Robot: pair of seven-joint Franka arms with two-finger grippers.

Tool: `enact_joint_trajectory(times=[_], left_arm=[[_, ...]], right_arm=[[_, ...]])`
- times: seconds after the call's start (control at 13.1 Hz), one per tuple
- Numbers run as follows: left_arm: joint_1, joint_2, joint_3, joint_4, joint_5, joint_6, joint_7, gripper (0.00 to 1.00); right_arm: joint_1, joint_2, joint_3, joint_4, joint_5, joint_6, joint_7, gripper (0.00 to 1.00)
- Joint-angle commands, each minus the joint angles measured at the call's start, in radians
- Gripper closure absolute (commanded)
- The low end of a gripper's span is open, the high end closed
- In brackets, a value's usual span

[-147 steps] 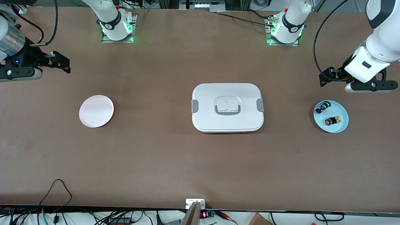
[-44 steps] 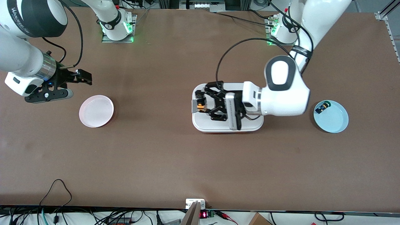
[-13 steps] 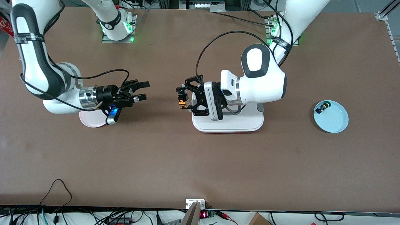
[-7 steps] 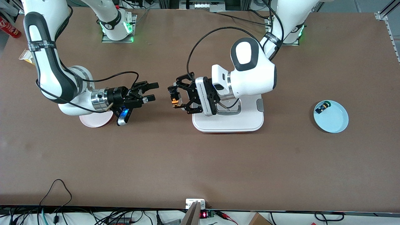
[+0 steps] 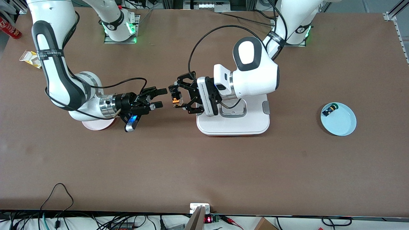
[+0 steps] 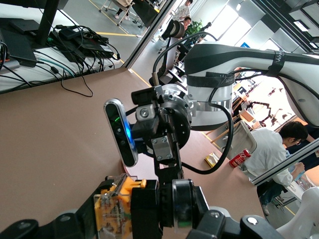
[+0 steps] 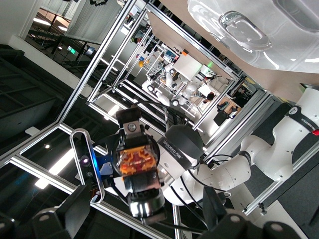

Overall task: Transfer orange switch to right arm and place
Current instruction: 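Grasp the switch with the right gripper beside the left gripper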

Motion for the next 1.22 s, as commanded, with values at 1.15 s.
enact_joint_trajectory(times=[1.15], left_arm=[[-0.045, -0.014, 0.007, -0.012, -0.085, 0.054, 0.024, 1.00]], right_arm=[[0.021, -0.003, 0.007, 0.014, 0.013, -0.046, 0.060, 0.00]])
